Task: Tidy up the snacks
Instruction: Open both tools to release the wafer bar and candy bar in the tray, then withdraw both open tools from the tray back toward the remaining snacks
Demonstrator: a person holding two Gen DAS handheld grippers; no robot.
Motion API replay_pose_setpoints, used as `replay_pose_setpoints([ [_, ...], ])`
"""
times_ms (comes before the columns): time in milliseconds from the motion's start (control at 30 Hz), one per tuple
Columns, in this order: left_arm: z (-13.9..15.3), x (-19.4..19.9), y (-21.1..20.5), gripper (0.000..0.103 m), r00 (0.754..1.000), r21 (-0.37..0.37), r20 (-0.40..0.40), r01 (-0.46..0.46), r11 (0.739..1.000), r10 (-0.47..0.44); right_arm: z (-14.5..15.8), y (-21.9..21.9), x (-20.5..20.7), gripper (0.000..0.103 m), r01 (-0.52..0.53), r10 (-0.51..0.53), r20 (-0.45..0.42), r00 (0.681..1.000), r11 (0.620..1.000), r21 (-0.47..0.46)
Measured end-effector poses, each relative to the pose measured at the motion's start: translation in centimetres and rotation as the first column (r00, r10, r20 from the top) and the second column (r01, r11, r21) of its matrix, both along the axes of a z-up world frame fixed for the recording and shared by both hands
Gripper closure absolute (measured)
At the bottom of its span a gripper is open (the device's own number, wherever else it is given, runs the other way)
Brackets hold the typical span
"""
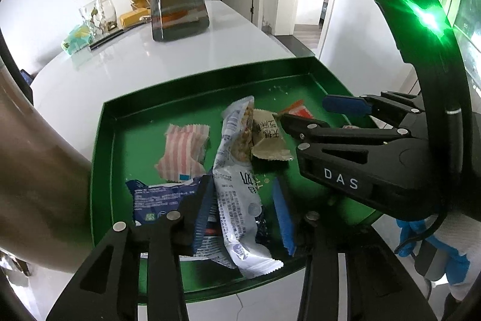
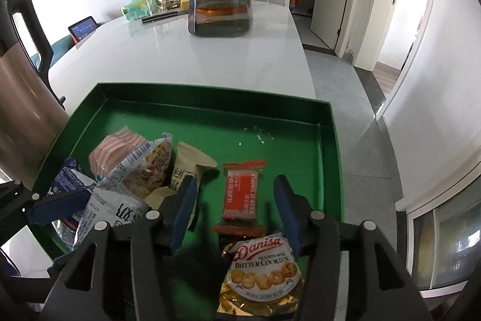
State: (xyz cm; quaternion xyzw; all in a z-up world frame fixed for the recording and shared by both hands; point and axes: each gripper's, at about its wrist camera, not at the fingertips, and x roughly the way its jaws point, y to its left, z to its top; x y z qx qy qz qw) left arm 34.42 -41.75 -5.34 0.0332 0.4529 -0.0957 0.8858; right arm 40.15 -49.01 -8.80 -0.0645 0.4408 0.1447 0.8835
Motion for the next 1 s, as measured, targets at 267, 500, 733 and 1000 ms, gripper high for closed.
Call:
replay_pose_setpoints([
  [267, 1.5, -0.9, 0.3, 0.051, 0.999, -0.006, 0.032, -0.012, 1.0, 0.012, 2.0, -0.5, -1.1, 0.003, 0.025, -0.025, 0.039, 0.999, 1.0, 0.001],
  [500, 3.0, -2.2, 0.7, 0.046, 0.998, -0.011, 0.058, -0.012, 1.0, 0.012, 4.9, -1.4, -2.8, 0.0, 0.059, -0.06, 0.106, 0.993, 0.998, 0.017],
  [733, 4.9, -4.2, 1.0, 0.046, 0.996, -0.012, 0.086, 0.006, 1.0, -0.004, 8.2, -1.9, -5.4, 0.0, 0.08, -0.084, 0.158, 0.984, 0.996, 0.028],
  [1000, 7.9, -7.9, 2.2, 0.045, 0.989, -0.016, 0.144, 0.03, 0.999, -0.027, 13.0, -2.5, -10.4, 0.0, 0.104, -0.111, 0.245, 0.963, 0.994, 0.042],
])
